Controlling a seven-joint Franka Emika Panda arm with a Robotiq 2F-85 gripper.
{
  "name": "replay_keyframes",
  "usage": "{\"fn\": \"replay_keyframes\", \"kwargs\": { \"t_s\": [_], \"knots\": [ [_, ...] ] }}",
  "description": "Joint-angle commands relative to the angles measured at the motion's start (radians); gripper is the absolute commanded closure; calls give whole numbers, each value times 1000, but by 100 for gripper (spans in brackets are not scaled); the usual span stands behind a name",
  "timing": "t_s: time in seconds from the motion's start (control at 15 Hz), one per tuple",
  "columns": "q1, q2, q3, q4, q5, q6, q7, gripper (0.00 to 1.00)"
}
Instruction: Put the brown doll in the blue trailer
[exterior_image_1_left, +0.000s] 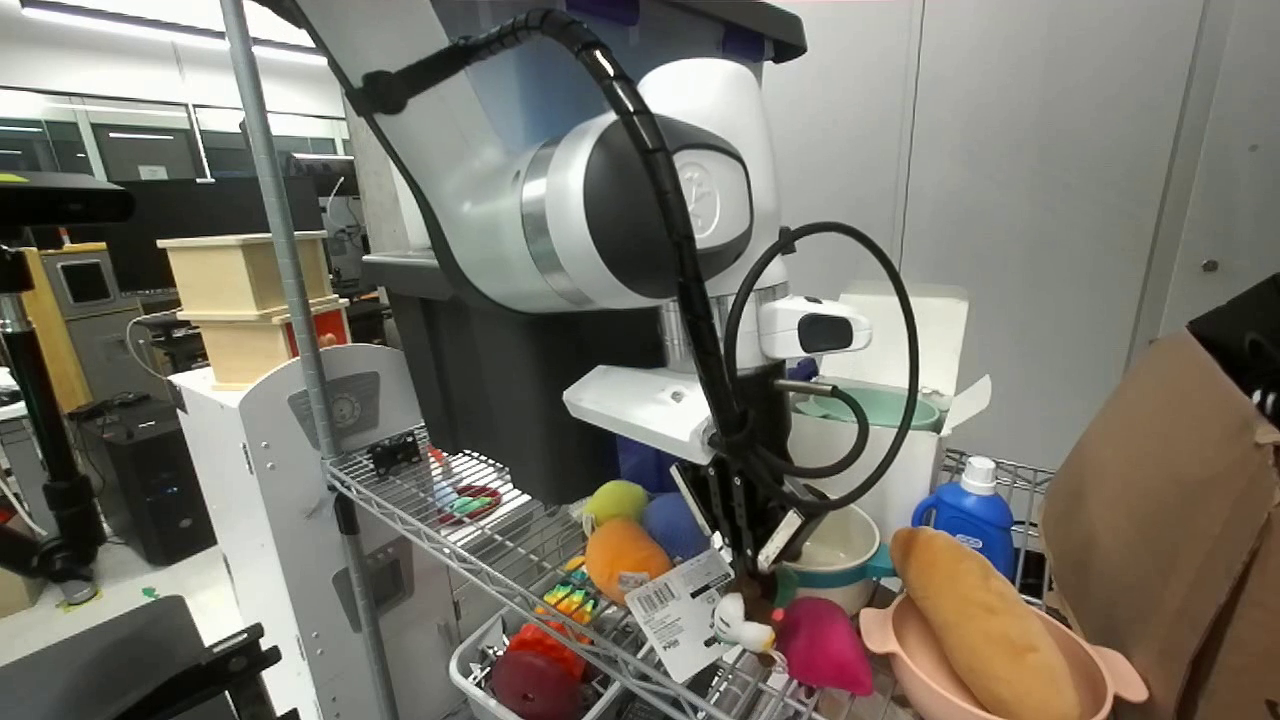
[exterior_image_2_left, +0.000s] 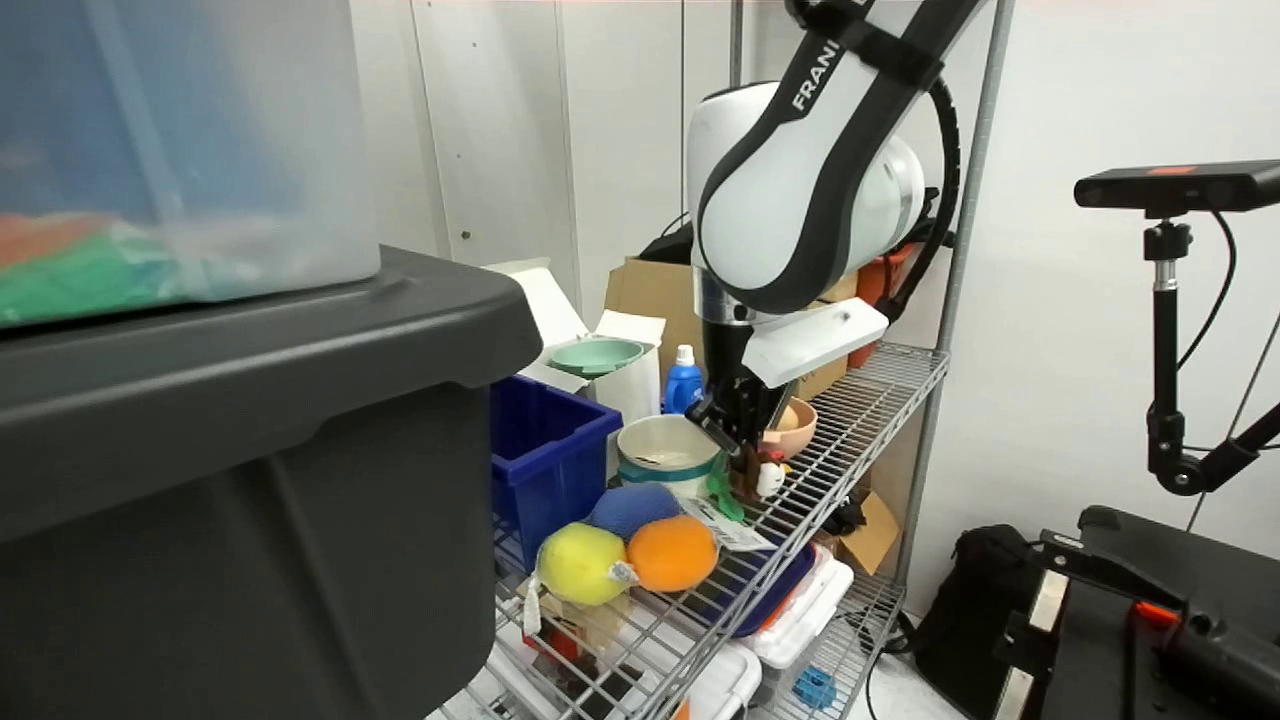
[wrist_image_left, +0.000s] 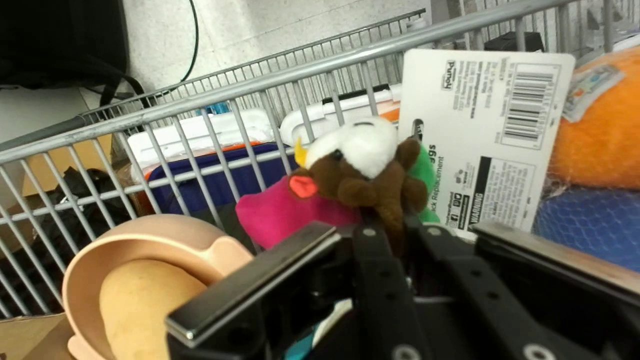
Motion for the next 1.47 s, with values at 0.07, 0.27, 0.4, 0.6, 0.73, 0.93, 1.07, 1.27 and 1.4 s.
{"fn": "replay_keyframes", "kwargs": {
  "t_s": [0.07, 0.27, 0.4, 0.6, 0.73, 0.93, 1.07, 1.27, 1.4],
  "knots": [
    [5, -36, -5, -22, -18, -7, -11, 97],
    [4, -44, -4, -24, -18, -8, -13, 97],
    [5, -48, -4, -26, -19, -6, -14, 97],
    [5, -52, -3, -26, -20, -6, -15, 97],
    [4, -54, -2, -25, -19, -8, -17, 97],
    [4, -51, -4, -21, -23, -12, -21, 97],
    [6, -52, -6, -24, -28, -10, -26, 97],
    [8, -53, -8, -22, -34, -11, -28, 97],
    [8, -59, -7, -24, -35, -13, -31, 97]
  ]
}}
